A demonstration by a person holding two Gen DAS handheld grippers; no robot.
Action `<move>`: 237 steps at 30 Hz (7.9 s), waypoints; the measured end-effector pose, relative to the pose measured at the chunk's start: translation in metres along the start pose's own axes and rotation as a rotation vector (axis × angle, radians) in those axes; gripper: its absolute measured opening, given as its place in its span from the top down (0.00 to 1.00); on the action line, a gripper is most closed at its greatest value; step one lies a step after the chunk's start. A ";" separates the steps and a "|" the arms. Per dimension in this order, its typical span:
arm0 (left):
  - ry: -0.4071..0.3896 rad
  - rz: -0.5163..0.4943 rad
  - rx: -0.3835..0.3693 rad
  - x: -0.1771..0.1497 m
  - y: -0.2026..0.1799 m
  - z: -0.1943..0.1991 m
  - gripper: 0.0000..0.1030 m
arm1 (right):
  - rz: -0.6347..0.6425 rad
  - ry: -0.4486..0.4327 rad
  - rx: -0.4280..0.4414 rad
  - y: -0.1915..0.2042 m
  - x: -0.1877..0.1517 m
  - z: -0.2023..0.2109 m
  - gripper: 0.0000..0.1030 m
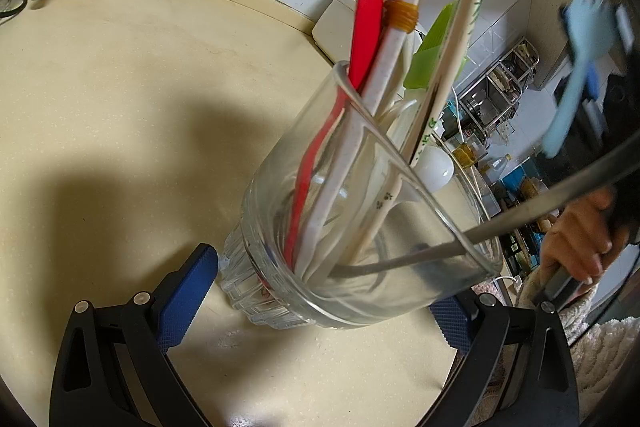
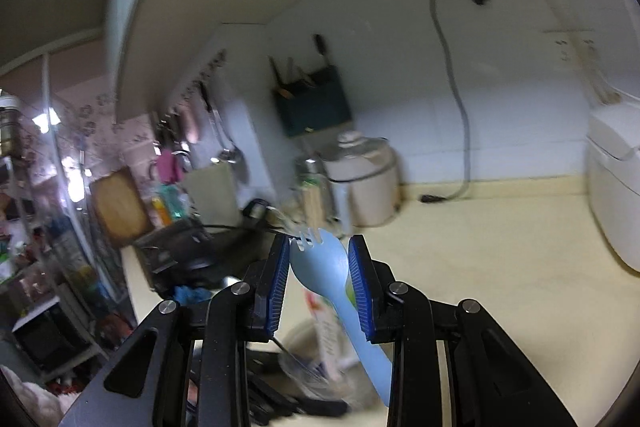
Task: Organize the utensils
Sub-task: 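Lift the spork and carry it toward the tumbler with the right tool, then lower the spork handle-first into the tumbler and open the right tool, then withdraw the right tool from the tumbler, then set the tumbler down on the counter and open the left tool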
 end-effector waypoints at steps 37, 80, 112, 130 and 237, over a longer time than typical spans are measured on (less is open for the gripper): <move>0.000 0.000 0.000 0.000 0.000 0.000 0.04 | -0.186 0.051 0.185 0.002 -0.062 -0.067 0.70; 0.000 0.000 0.000 0.000 0.000 0.000 0.04 | 0.010 0.050 -0.097 -0.011 -0.047 -0.008 0.70; 0.000 0.000 0.000 0.000 -0.001 0.000 0.04 | 0.374 0.219 -0.165 0.052 -0.089 -0.067 0.78; 0.000 0.000 -0.001 0.000 -0.001 0.000 0.04 | 0.291 0.140 -0.270 0.020 -0.059 -0.043 0.81; -0.321 -0.088 0.788 -0.053 -0.105 0.083 0.04 | 0.023 0.325 -0.383 -0.031 -0.136 0.029 0.56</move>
Point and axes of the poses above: each gripper's, at about its wrist camera, not at the fingertips, and z roughly against the way its jaws point, y to its left, x to its top, the point moved 5 cm from there along -z, roughly the way its jaws point, and after that the axes turned 5 degrees about -y, right-handed, at the moved point
